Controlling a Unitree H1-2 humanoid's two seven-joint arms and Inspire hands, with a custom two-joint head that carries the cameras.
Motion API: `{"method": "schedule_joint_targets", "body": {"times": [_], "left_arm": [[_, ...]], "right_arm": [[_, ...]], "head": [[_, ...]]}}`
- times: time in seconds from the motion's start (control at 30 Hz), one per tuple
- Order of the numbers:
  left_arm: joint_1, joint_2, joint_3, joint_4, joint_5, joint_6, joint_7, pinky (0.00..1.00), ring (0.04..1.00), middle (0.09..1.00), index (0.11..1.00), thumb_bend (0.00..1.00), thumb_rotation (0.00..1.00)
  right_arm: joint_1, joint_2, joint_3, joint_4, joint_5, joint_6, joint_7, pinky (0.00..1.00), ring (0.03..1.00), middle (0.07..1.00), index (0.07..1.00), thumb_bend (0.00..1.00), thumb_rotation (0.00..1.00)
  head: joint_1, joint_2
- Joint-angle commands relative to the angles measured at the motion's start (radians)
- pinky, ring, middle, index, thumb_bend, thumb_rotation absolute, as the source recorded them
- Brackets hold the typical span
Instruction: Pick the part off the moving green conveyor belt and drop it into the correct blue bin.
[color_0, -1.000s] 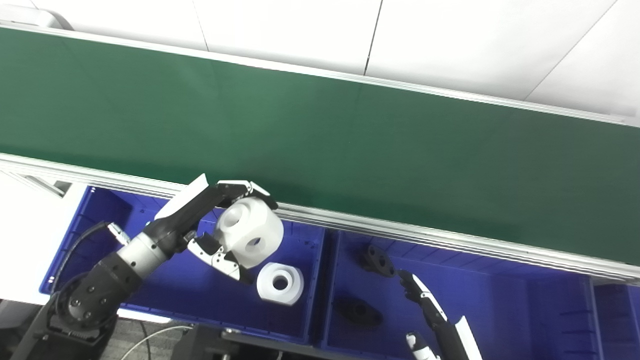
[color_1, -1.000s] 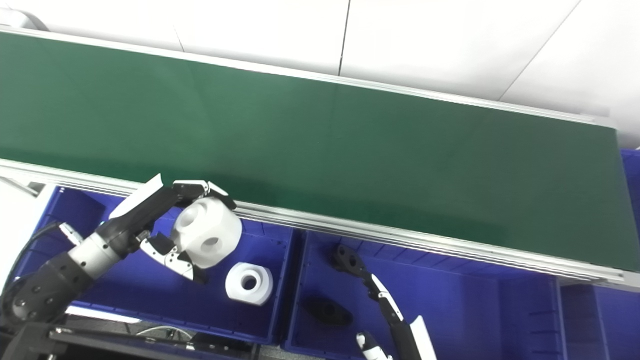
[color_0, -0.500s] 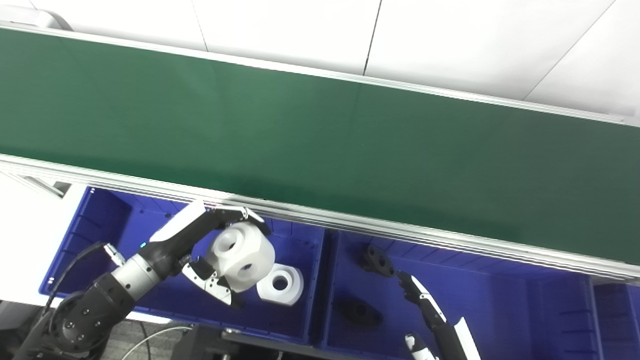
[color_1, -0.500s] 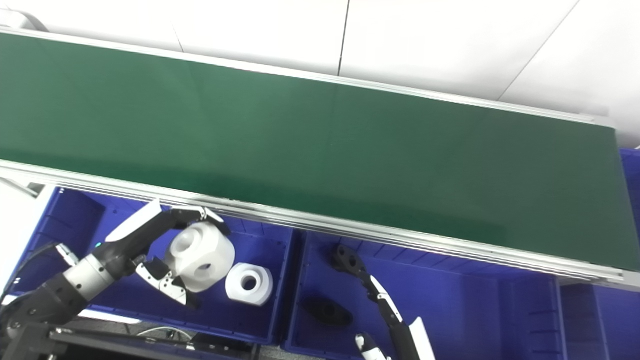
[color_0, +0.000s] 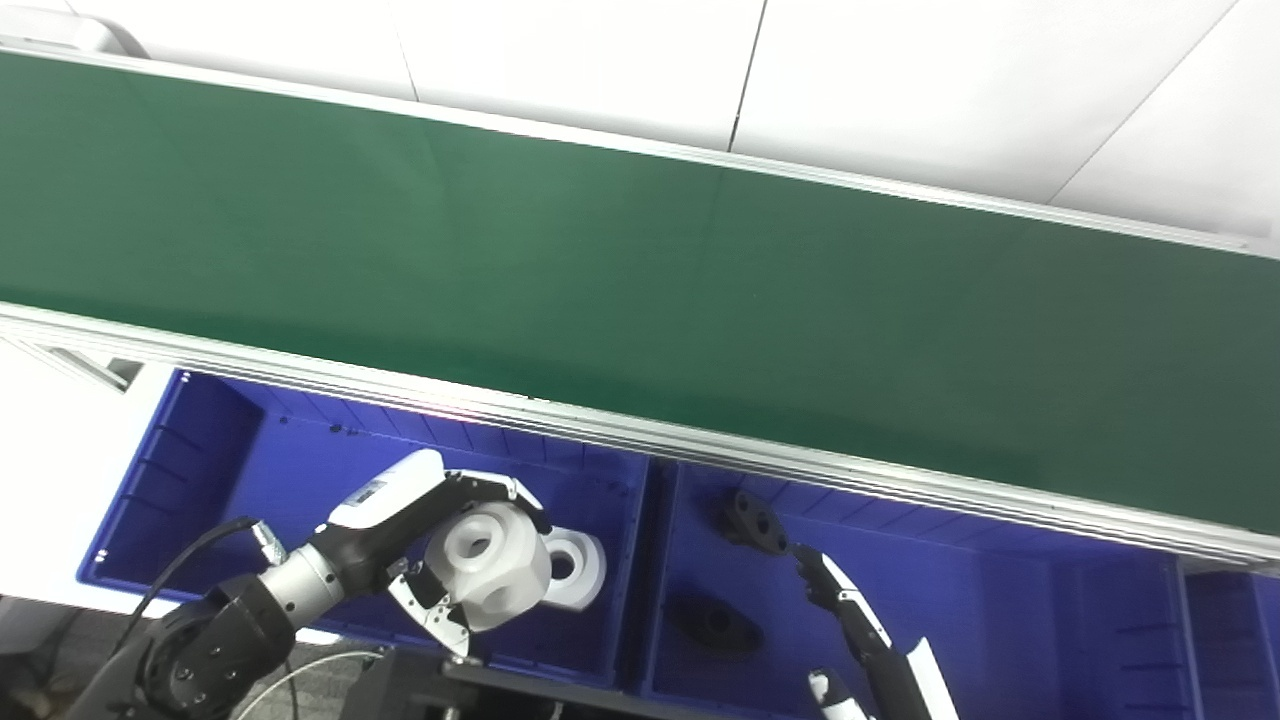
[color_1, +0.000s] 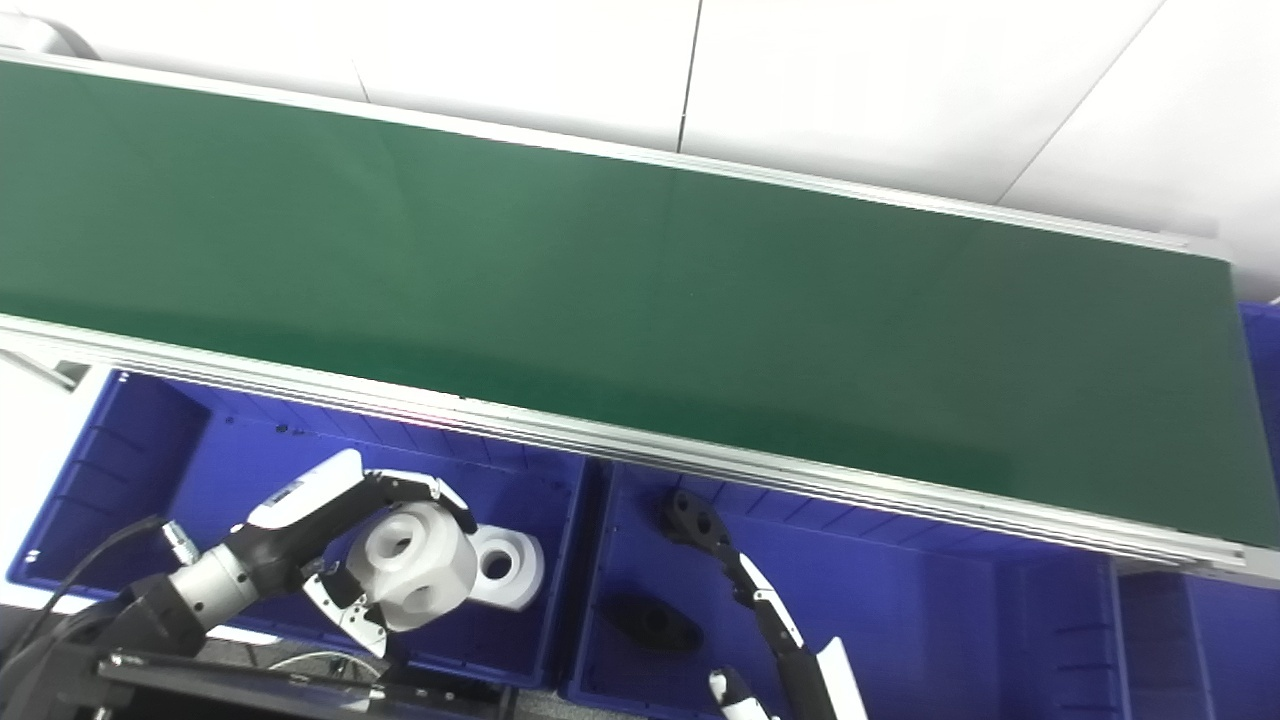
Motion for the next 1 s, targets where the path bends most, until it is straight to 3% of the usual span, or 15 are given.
{"method": "schedule_joint_targets", "body": {"times": [0.0, 0.23, 0.63, 0.97], "left_arm": [[-0.005, 0.024, -0.004, -0.013, 0.003, -0.035, 0.038, 0.72, 0.758, 0.771, 0.745, 0.75, 0.09], [-0.007, 0.021, -0.004, -0.017, 0.013, -0.017, 0.035, 0.71, 0.809, 0.846, 0.839, 0.78, 0.10], [-0.013, 0.014, 0.000, -0.014, -0.028, -0.021, 0.035, 0.71, 0.808, 0.834, 0.838, 0.78, 0.07], [-0.017, 0.011, -0.021, -0.022, -0.255, -0.023, -0.008, 0.75, 0.802, 0.823, 0.815, 0.77, 0.08]], "right_arm": [[0.019, -0.001, -0.001, -0.031, 0.003, -0.060, -0.014, 0.87, 0.911, 0.928, 0.917, 0.58, 1.00], [0.022, 0.000, -0.006, -0.036, 0.009, -0.060, -0.007, 0.87, 0.911, 0.925, 0.916, 0.58, 1.00], [0.019, 0.003, -0.008, -0.040, 0.005, -0.060, -0.005, 0.88, 0.914, 0.927, 0.917, 0.58, 1.00], [0.015, 0.025, -0.018, -0.042, -0.011, -0.060, 0.004, 0.87, 0.910, 0.927, 0.916, 0.59, 1.00]], "head": [[0.000, 0.002], [-0.002, 0.003], [-0.009, 0.002], [-0.056, 0.035]]}}
